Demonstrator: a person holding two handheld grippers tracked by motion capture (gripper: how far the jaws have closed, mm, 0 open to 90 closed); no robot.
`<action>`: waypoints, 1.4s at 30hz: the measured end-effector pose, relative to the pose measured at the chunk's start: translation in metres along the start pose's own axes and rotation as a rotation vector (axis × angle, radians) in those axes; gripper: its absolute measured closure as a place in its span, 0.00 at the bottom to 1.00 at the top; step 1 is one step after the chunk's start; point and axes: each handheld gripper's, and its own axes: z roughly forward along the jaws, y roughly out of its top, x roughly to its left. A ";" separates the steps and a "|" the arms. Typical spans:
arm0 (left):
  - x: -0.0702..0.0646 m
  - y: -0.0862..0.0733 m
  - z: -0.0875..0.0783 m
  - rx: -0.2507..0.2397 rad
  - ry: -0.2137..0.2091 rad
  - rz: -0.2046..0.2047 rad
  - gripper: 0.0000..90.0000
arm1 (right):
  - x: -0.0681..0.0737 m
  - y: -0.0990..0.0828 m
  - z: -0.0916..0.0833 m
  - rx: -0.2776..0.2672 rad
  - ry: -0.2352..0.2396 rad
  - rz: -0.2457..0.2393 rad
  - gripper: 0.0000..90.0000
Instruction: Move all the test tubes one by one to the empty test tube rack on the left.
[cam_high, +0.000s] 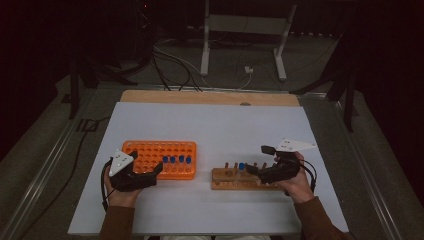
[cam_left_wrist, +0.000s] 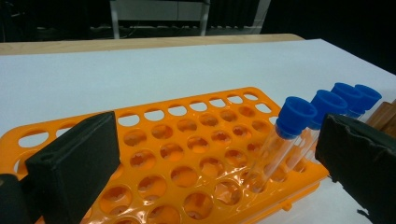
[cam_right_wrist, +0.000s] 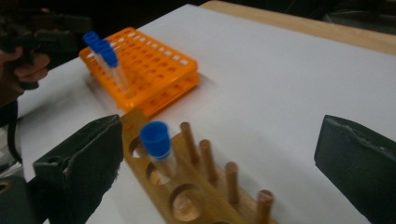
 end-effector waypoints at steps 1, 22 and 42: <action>0.000 0.000 0.000 0.002 0.001 0.001 0.01 | 0.002 0.000 0.002 0.009 0.005 -0.003 0.01; -0.001 -0.001 0.003 0.023 0.006 0.012 0.01 | 0.024 -0.010 0.022 0.126 0.056 -0.171 0.83; -0.022 0.022 -0.006 -0.068 -0.011 0.055 0.02 | 0.024 -0.002 0.013 0.066 0.088 -0.150 0.85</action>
